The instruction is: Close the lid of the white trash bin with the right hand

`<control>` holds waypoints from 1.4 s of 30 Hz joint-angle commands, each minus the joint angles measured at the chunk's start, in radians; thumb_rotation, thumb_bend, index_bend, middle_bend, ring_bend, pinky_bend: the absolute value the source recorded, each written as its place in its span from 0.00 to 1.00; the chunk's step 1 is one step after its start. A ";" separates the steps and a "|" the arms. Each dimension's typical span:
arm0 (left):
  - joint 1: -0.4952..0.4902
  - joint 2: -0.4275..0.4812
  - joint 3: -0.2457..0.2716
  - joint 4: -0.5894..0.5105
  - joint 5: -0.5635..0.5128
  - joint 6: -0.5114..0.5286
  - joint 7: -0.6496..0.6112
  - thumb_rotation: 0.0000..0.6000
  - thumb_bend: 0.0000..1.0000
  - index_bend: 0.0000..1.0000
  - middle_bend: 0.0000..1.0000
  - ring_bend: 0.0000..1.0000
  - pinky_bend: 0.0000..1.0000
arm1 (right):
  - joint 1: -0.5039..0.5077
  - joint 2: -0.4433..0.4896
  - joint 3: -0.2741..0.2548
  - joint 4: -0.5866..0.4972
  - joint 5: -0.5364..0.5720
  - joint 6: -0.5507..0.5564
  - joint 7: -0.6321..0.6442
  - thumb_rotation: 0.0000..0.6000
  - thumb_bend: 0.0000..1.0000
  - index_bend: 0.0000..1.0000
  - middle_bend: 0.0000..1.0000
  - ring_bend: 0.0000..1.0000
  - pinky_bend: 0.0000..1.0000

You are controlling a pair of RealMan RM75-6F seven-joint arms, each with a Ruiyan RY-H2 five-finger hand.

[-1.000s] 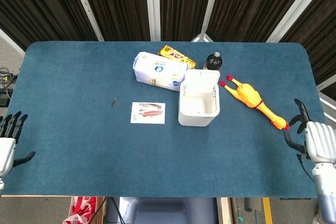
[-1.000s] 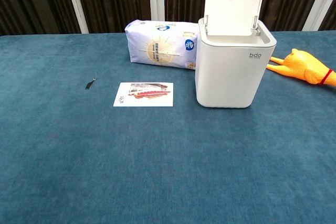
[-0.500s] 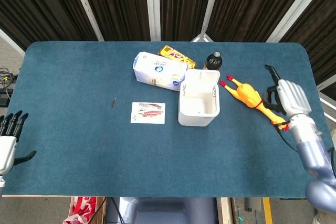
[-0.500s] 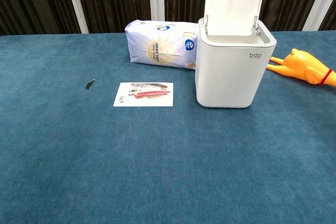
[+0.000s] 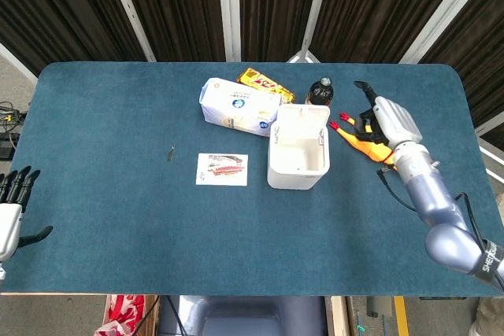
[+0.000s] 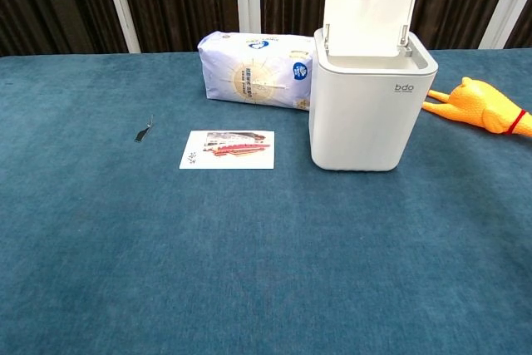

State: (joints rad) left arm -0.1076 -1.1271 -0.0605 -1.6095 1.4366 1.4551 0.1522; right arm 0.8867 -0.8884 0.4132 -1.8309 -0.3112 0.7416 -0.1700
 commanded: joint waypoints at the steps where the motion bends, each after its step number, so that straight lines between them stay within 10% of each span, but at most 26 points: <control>1: 0.000 0.002 0.000 -0.001 0.000 0.000 -0.002 1.00 0.00 0.00 0.00 0.00 0.00 | 0.039 -0.011 -0.025 0.002 0.065 -0.018 -0.011 1.00 0.69 0.14 0.77 0.87 0.85; 42: -0.010 0.010 0.019 -0.013 0.015 -0.022 0.008 1.00 0.00 0.00 0.00 0.00 0.00 | 0.127 0.059 -0.097 -0.290 0.068 -0.026 0.069 1.00 0.73 0.26 0.77 0.87 0.85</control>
State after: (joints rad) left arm -0.1173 -1.1171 -0.0418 -1.6220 1.4517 1.4332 0.1607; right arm 1.0201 -0.8380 0.3207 -2.1045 -0.2297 0.7173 -0.1074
